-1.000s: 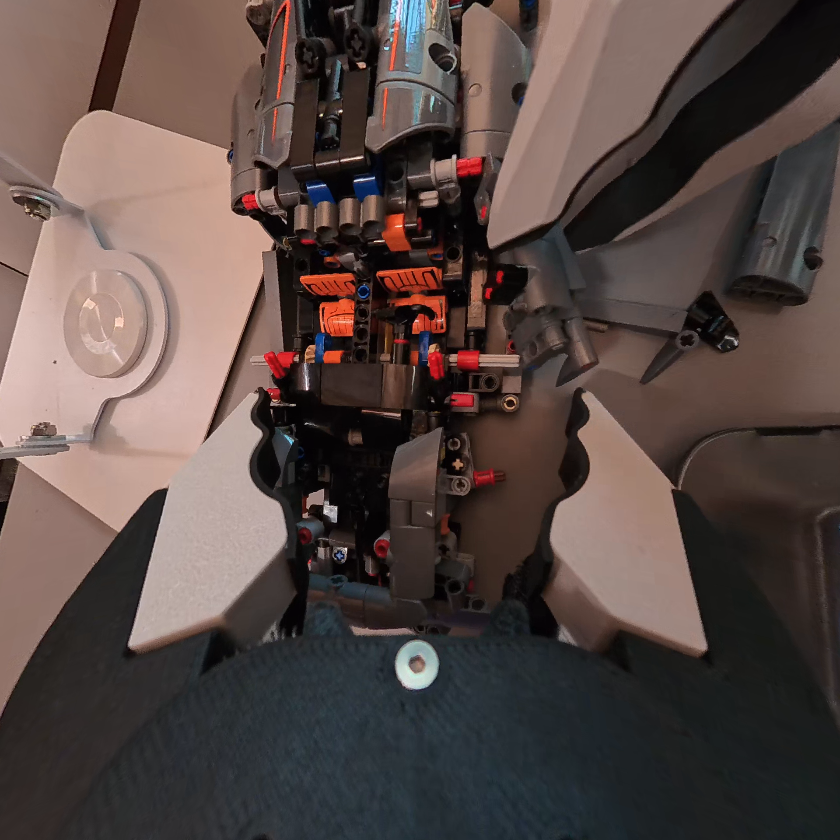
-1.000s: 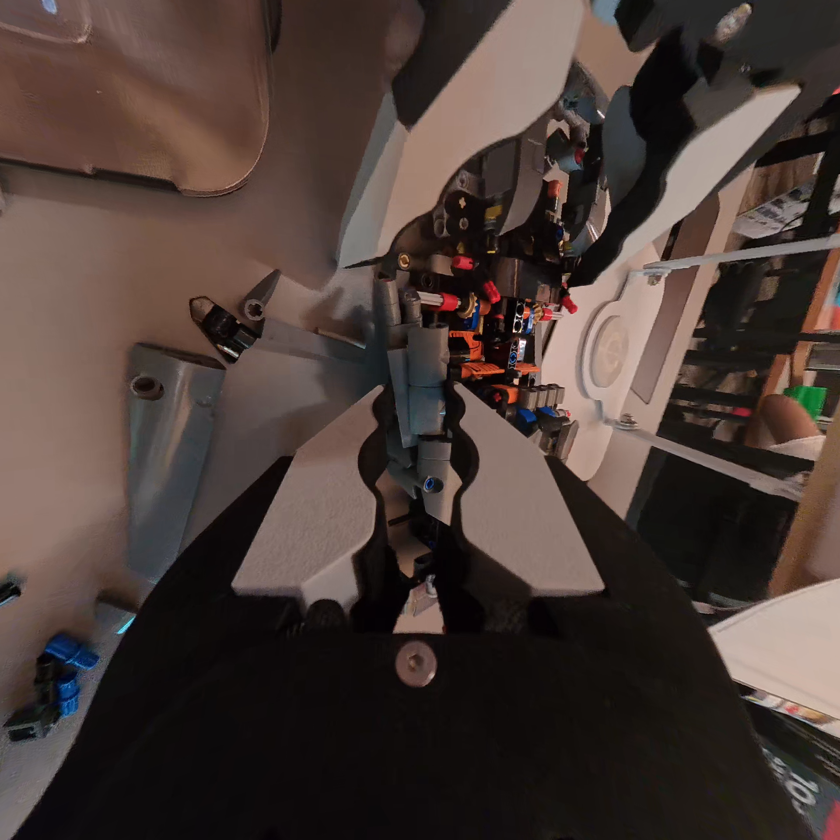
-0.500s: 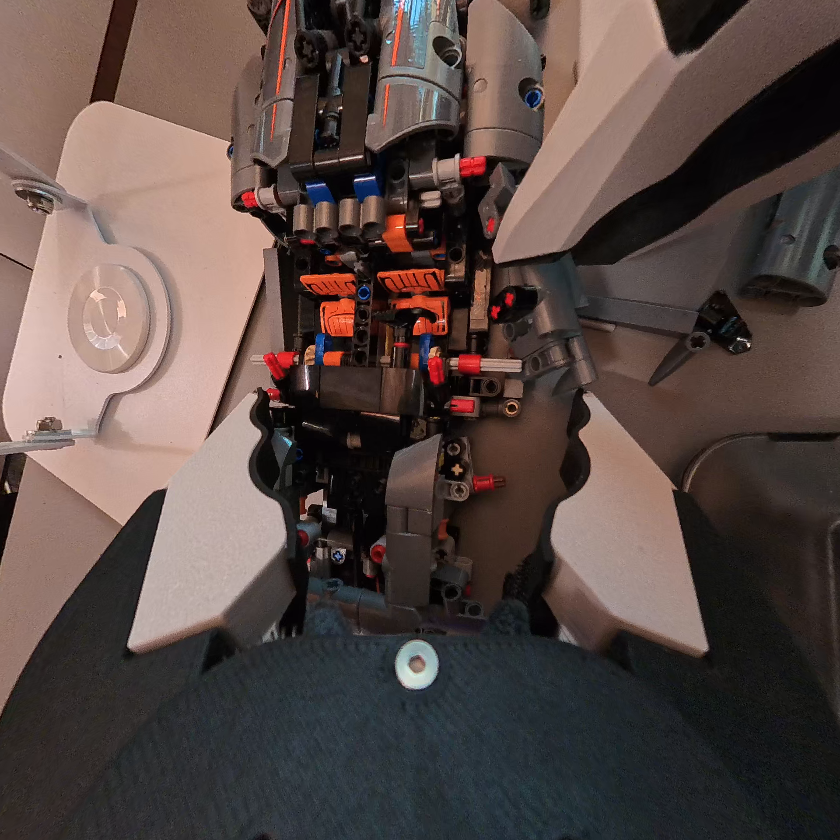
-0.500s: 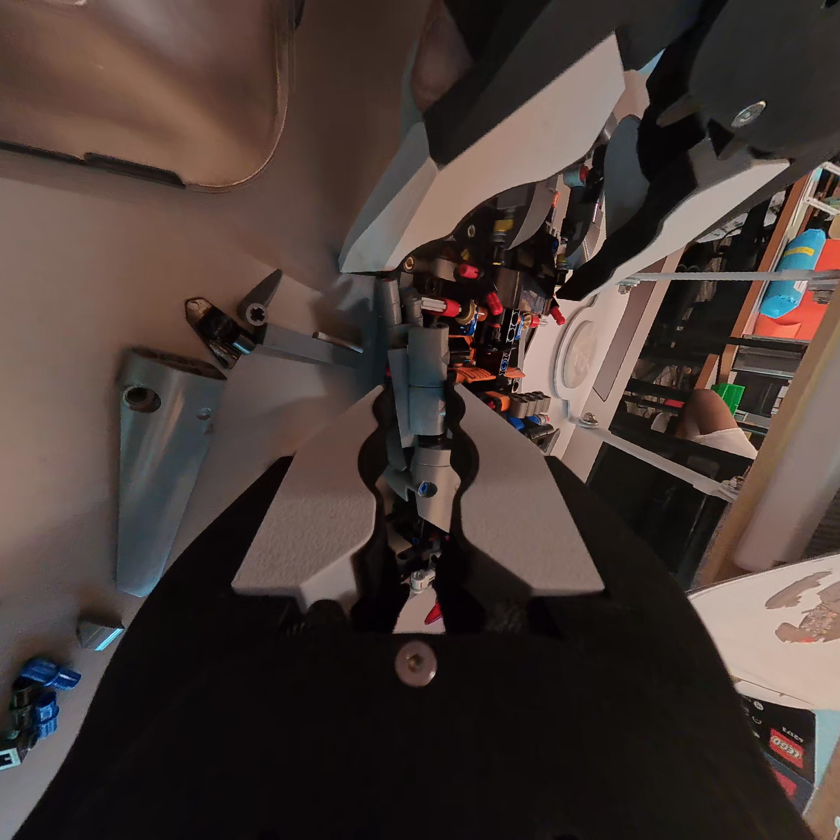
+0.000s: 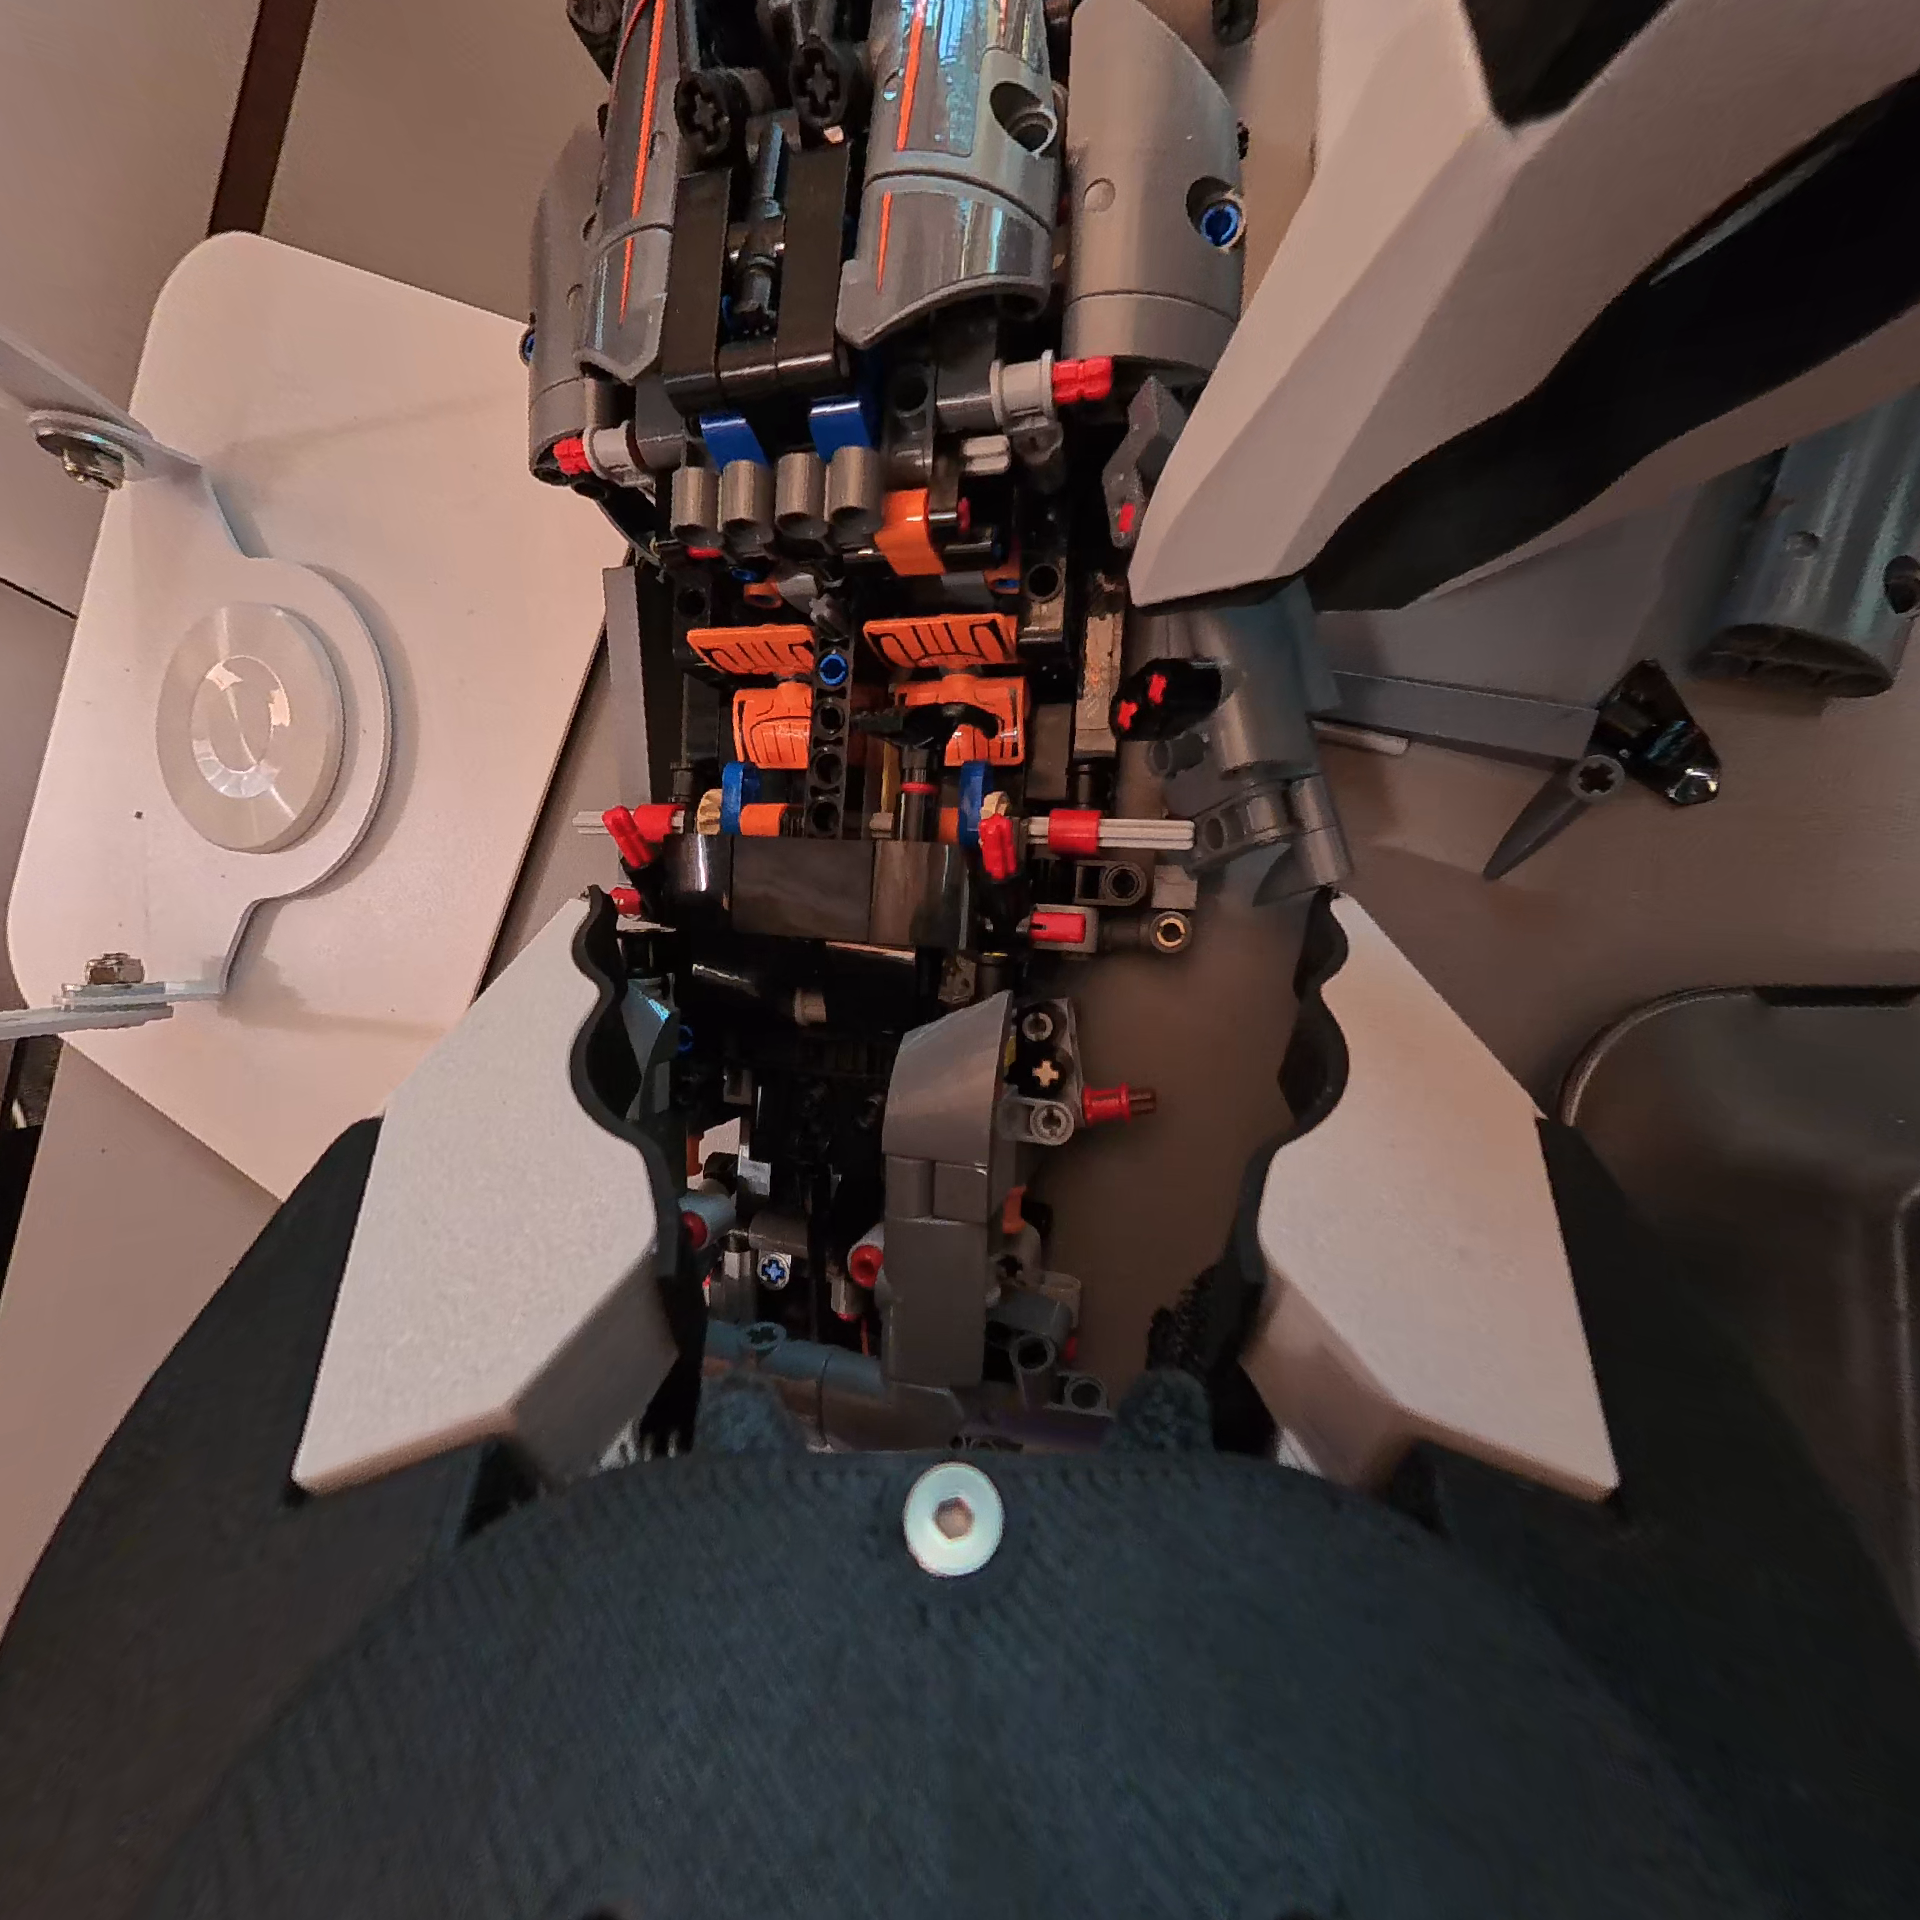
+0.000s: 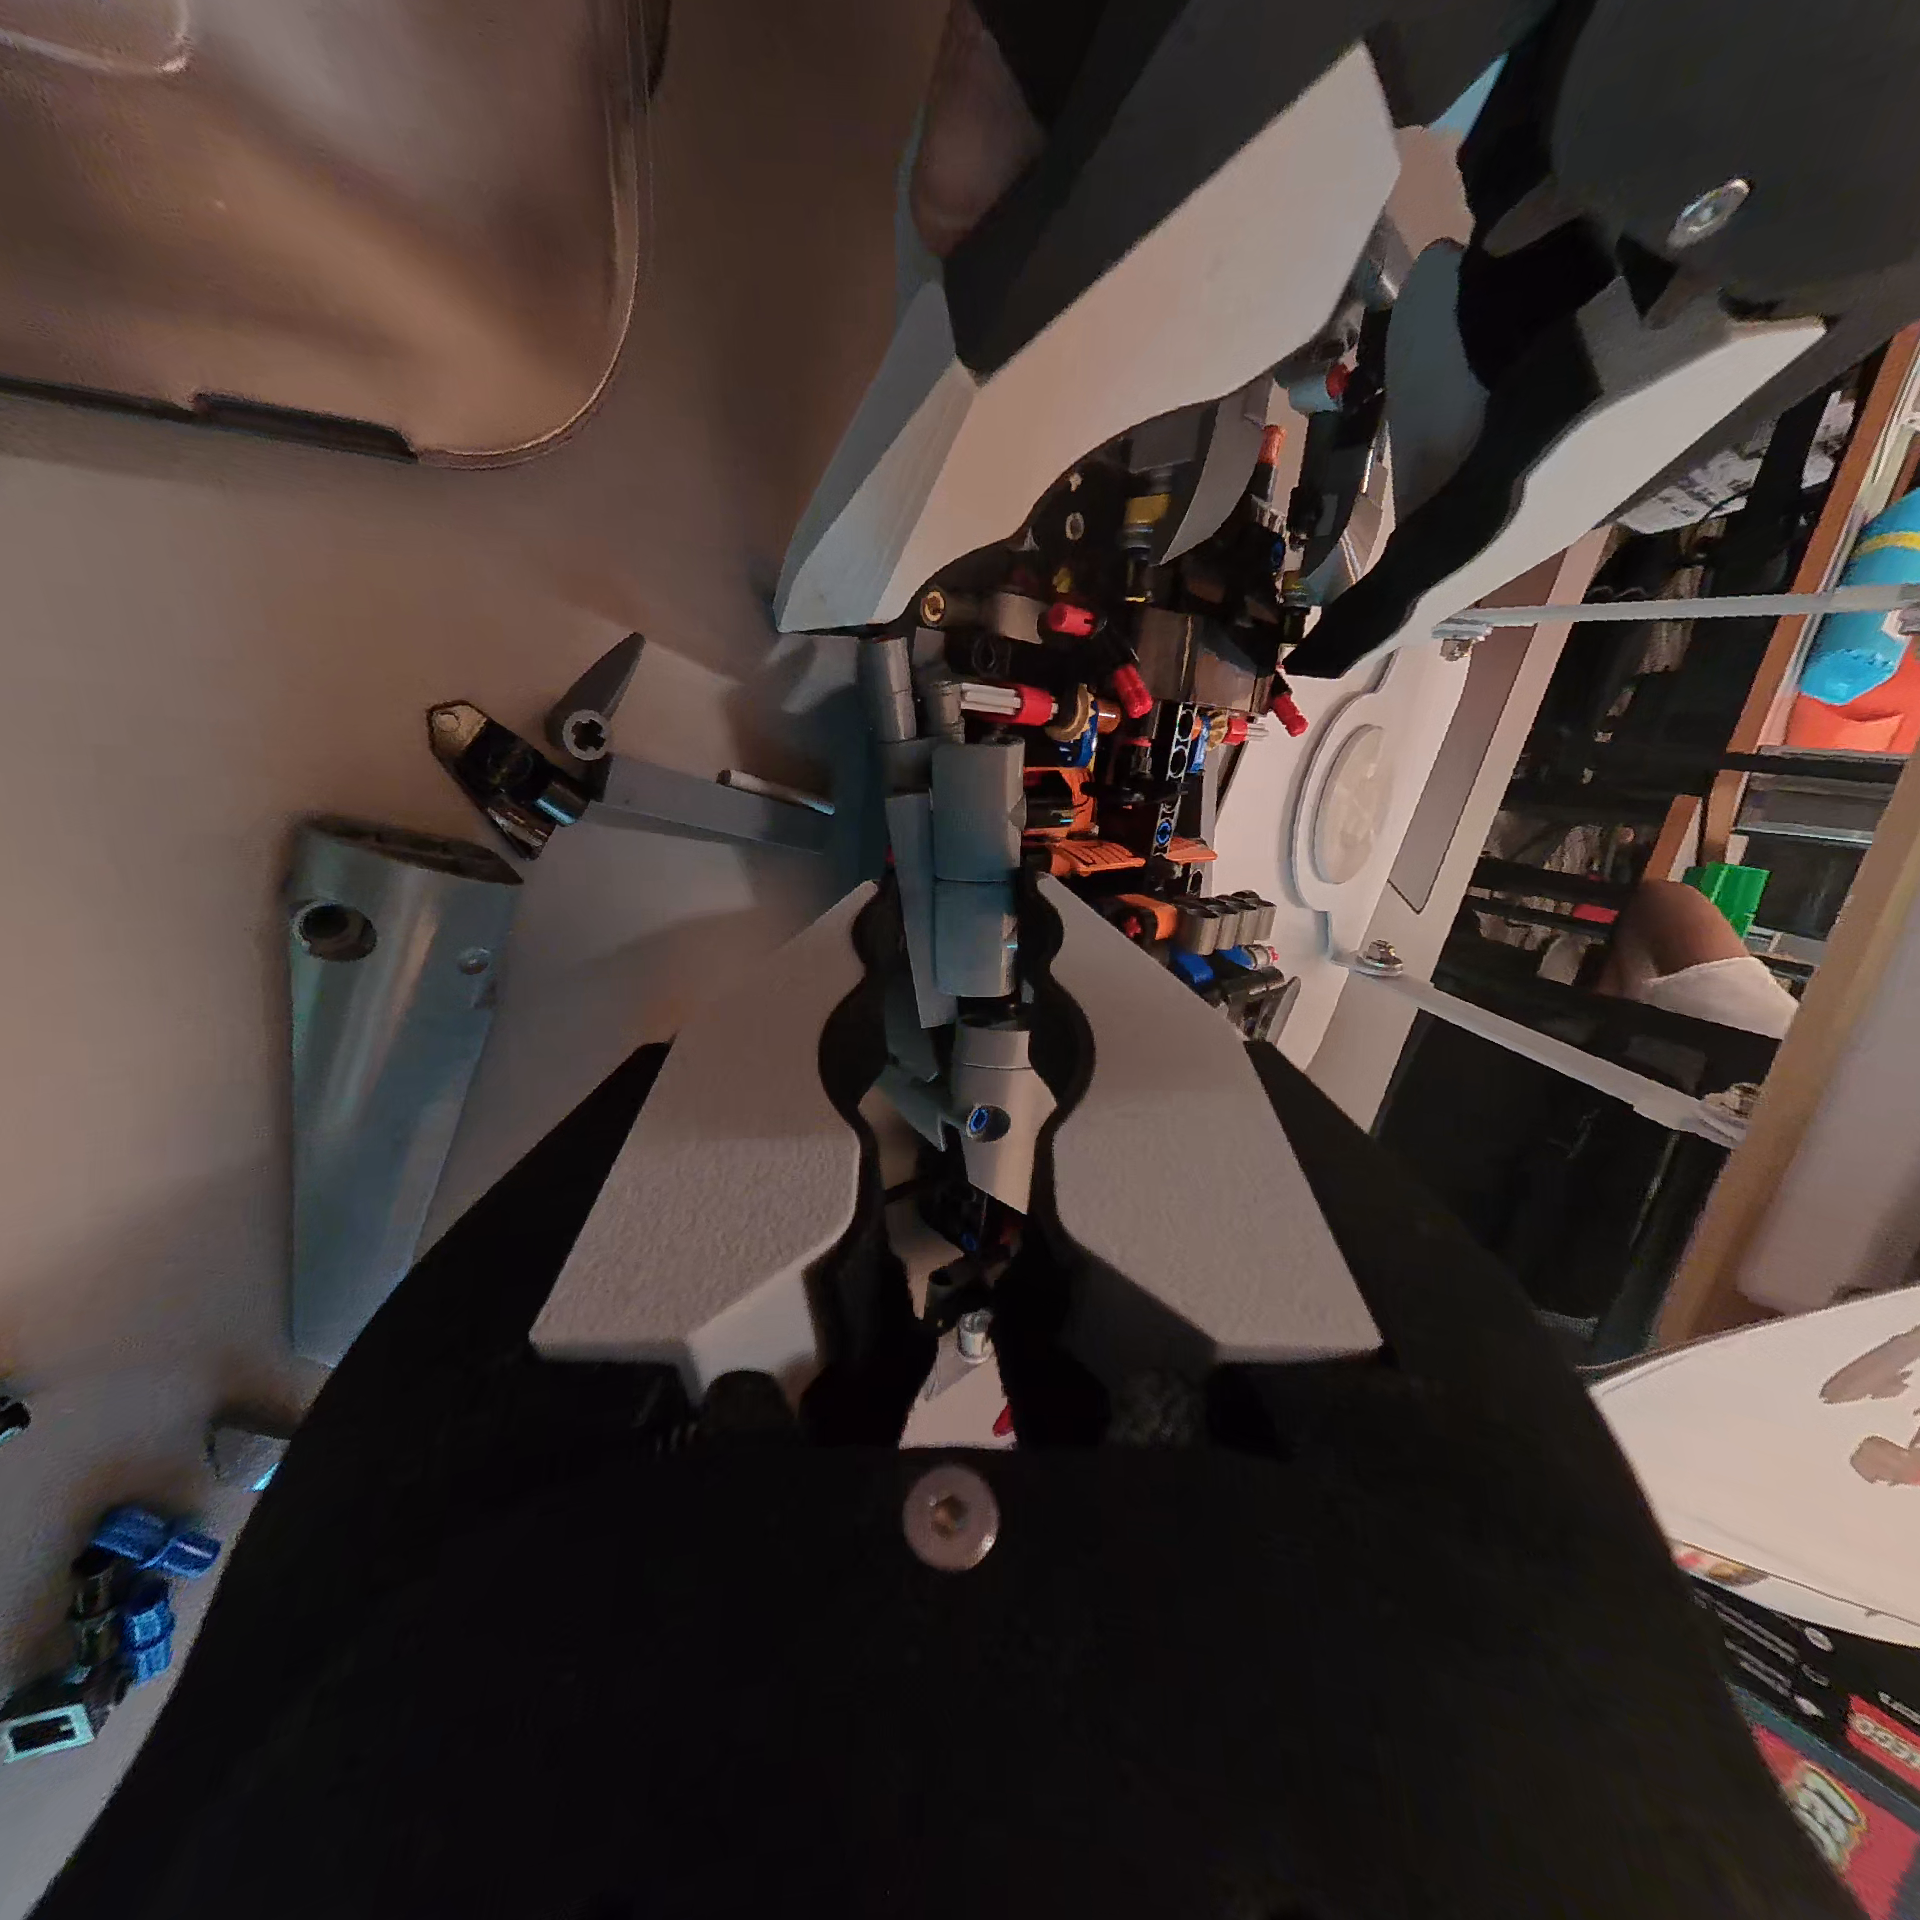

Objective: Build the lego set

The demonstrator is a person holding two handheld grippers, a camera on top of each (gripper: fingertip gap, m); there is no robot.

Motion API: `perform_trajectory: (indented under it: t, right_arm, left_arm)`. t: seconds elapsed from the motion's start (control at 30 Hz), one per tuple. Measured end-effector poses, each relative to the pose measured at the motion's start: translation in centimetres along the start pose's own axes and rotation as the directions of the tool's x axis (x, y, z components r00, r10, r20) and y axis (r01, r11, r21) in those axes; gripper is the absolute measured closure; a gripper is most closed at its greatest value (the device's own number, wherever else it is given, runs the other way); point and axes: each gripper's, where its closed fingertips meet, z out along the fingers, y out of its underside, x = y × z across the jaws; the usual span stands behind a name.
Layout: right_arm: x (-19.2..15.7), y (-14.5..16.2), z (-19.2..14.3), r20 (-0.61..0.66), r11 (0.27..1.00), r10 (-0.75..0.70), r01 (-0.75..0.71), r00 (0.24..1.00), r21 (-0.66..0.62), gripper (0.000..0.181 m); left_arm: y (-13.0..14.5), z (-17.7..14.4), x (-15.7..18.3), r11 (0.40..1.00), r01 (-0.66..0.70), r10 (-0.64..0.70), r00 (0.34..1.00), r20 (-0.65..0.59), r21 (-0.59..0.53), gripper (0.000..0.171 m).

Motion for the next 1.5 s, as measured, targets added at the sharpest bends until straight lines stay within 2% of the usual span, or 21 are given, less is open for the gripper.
perform_trajectory:
  t: [0.23, 0.53, 0.7, 0.9, 1.07, 1.37, 1.43, 1.5]
  right_arm:
    - [0.1, -0.1, -0.3, 0.009, 0.999, 0.009, -0.009, 1.0, 0.045, 0.161]
    - [0.9, -0.7, -1.7, -0.069, 0.996, -0.042, 0.046, 0.997, 0.071, 0.161]
    - [2.1, -1.0, -2.8, -0.161, 0.993, -0.07, 0.084, 0.984, 0.082, 0.161]
    - [4.3, -3.2, -5.2, -0.334, 0.98, -0.122, 0.167, 0.935, 0.11, 0.162]
    - [4.6, -4.3, -5.9, -0.381, 0.972, -0.147, 0.204, 0.913, 0.114, 0.161]
    - [4.9, -4.6, -6.2, -0.397, 0.971, -0.147, 0.209, 0.906, 0.116, 0.161]
    - [4.8, -4.4, -6.0, -0.382, 0.974, -0.136, 0.195, 0.914, 0.119, 0.161]
    - [4.3, -3.8, -5.2, -0.304, 0.982, -0.072, 0.121, 0.95, 0.145, 0.162]
  left_arm:
    - [0.1, -0.1, 0.0, 1.0, -0.001, 0.001, 1.0, -0.006, 0.003, 0.047]
    - [0.2, -0.7, 0.0, 1.0, -0.005, 0.005, 1.0, -0.017, 0.008, 0.044]
    - [0.5, -0.9, -0.4, 1.0, -0.014, 0.014, 1.0, 0.002, -0.006, 0.042]
    - [0.8, -1.4, -1.2, 1.0, 0.007, -0.007, 1.0, 0.018, 0.001, 0.043]
    - [1.0, -1.3, -1.3, 1.0, 0.009, -0.009, 1.0, 0.02, -0.006, 0.042]
    - [1.1, -1.2, -1.3, 1.0, 0.012, -0.012, 1.0, 0.019, -0.009, 0.041]
    - [1.2, -1.2, -1.4, 1.0, 0.012, -0.012, 1.0, 0.021, -0.011, 0.041]
    - [1.2, -1.2, -1.4, 1.0, 0.014, -0.014, 1.0, 0.02, -0.01, 0.042]
